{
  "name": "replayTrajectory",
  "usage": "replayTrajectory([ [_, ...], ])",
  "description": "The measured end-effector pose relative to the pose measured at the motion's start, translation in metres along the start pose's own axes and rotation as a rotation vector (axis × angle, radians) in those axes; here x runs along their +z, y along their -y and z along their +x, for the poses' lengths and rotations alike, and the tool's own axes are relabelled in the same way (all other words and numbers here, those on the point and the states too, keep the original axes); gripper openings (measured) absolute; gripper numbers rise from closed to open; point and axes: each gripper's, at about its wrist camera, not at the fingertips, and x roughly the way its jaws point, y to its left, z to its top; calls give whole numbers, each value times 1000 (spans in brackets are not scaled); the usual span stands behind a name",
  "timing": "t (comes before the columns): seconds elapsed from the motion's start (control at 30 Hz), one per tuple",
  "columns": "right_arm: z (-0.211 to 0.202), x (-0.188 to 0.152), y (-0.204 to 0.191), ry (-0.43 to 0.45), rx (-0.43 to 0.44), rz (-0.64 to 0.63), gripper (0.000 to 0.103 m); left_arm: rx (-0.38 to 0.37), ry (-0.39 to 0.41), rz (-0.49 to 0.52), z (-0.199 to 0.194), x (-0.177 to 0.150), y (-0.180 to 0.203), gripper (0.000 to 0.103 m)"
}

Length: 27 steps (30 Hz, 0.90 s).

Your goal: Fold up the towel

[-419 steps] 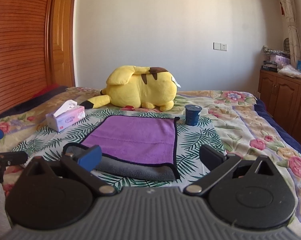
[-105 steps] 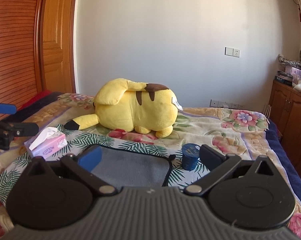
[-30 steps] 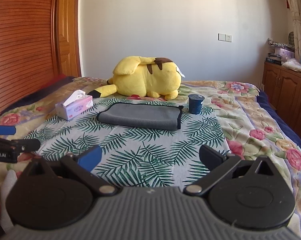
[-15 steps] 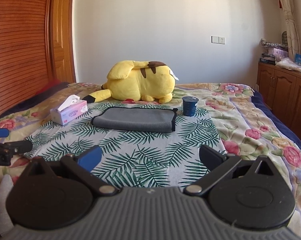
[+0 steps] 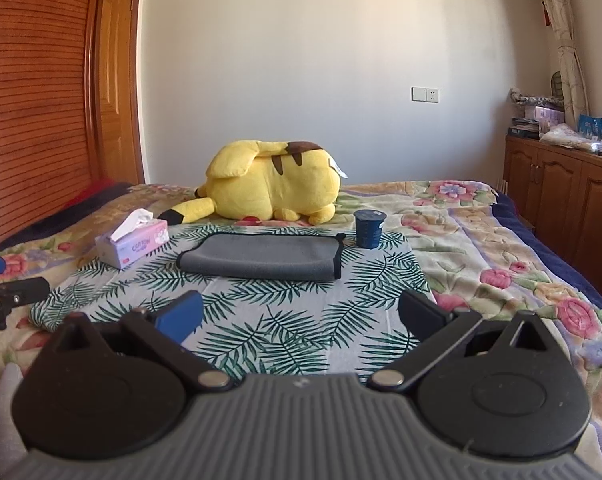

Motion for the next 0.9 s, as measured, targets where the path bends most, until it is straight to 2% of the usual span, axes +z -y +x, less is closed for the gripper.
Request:
replayTrajectory([
  [0.33,-5,0,2,32,-11,10,103,3,34,4,-5,1,0,87],
  [0.9,-6,0,5,46,-17,18,103,2,27,20,-5,-1,2,87],
])
